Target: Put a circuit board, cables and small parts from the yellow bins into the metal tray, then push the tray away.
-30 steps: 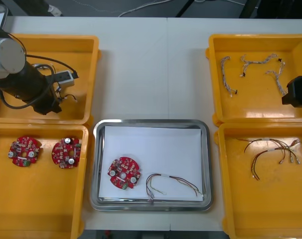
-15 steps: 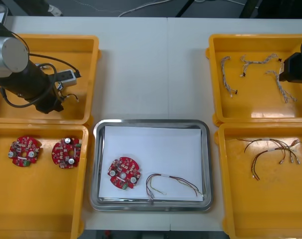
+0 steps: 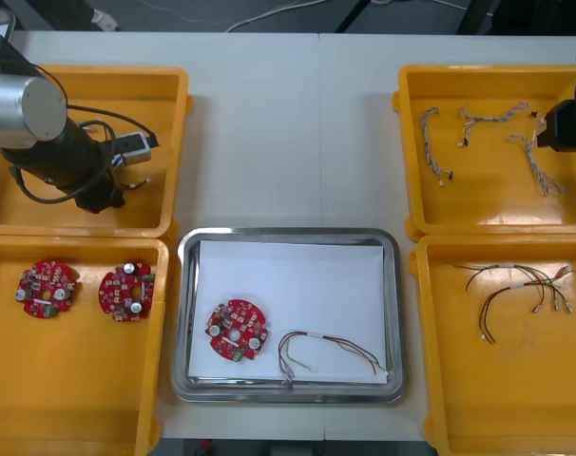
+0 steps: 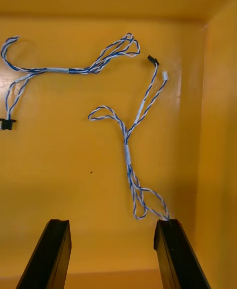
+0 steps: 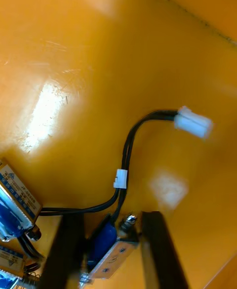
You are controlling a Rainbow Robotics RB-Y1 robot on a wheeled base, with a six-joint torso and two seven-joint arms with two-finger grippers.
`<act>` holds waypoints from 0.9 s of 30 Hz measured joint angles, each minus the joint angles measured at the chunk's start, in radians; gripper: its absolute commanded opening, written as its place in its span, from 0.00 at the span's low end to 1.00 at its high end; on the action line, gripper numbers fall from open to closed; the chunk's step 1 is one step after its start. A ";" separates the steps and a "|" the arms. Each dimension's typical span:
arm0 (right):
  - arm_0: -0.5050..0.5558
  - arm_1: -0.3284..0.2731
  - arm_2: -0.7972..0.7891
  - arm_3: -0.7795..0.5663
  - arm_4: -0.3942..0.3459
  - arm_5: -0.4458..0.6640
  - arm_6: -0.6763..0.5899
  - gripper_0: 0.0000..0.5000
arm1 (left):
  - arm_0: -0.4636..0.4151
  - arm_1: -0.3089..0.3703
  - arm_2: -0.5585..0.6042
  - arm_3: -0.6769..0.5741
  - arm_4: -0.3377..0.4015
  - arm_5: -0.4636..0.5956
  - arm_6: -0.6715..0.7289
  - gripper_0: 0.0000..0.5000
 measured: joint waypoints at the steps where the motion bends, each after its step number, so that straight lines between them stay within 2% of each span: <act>1: -0.002 0.000 0.001 0.016 0.000 -0.011 0.022 1.00 | 0.000 0.000 0.000 0.000 0.000 0.000 0.000 0.07; 2: -0.006 0.000 0.004 0.034 0.000 -0.021 0.030 1.00 | 0.000 0.000 0.000 0.000 0.000 0.000 0.000 0.00; 10: -0.094 0.003 0.110 0.230 -0.003 -0.109 0.030 1.00 | 0.000 0.000 0.000 0.000 0.002 0.000 0.000 0.00; 15: -0.150 0.023 0.126 0.331 -0.003 -0.117 0.048 1.00 | -0.002 0.000 0.000 0.000 0.005 0.012 0.000 0.00; 21: -0.206 0.046 0.126 0.458 -0.003 -0.153 0.218 1.00 | -0.024 0.000 0.031 -0.011 0.005 0.130 0.000 0.00; 27: -0.235 0.066 0.126 0.538 -0.005 -0.189 0.264 1.00 | -0.027 0.000 0.096 -0.089 0.005 0.229 0.000 0.00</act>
